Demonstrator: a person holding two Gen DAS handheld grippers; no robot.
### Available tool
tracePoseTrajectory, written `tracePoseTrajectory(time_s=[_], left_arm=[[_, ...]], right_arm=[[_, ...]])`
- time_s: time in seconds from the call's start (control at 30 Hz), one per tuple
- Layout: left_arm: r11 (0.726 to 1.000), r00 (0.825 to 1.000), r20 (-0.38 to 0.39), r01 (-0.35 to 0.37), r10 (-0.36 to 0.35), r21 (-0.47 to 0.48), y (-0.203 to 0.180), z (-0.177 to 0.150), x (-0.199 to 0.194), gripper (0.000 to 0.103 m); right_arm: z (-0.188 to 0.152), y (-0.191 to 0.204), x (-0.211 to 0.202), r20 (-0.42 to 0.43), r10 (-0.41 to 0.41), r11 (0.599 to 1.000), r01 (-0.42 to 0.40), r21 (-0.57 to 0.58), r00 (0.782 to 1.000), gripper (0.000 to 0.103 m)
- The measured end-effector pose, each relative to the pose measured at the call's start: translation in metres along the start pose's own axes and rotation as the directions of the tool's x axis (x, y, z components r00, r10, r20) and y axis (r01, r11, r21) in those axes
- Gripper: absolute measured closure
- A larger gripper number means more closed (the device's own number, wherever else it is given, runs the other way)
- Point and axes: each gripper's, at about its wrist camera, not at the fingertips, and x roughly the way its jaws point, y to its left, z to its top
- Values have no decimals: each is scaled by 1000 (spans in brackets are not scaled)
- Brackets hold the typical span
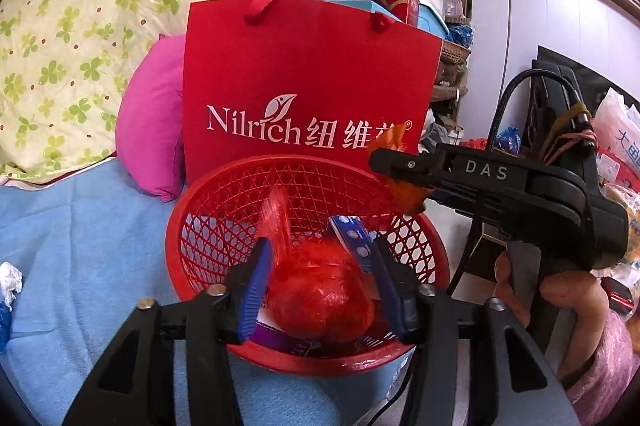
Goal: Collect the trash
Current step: 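Open both tools to drop the red bag and orange packet into the basket, then move both open tools back toward the blue plastic bag and white tissue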
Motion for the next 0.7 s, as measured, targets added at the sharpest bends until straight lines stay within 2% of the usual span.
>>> tracePoseTrajectory(time_s=[0.03,0.07,0.1,0.4,0.6,0.7], left_arm=[[1000,1000,4,-2,2,-2,2,-1,-2,46],[1000,1000,6,-5,5,-1,3,-1,-3,46],[1000,1000,7,-9,9,-1,6,-2,-5,46],[994,995,6,-104,104,-29,52,-21,-39,43],[973,977,-38,-211,208,-92,98,-43,-63,40],[958,966,-70,-257,250,-131,115,-52,-71,40]], right_arm=[[0,-1,1,-3,-1,1000,1,8,1000,58],[-1,-2,0,3,-6,1000,6,18,1000,41],[-1,-2,-2,15,-10,1000,10,22,1000,38],[-4,26,-7,78,0,999,4,-52,997,38],[-17,71,-10,131,48,982,-23,-188,990,38],[-28,101,-11,153,103,965,-62,-254,983,38]])
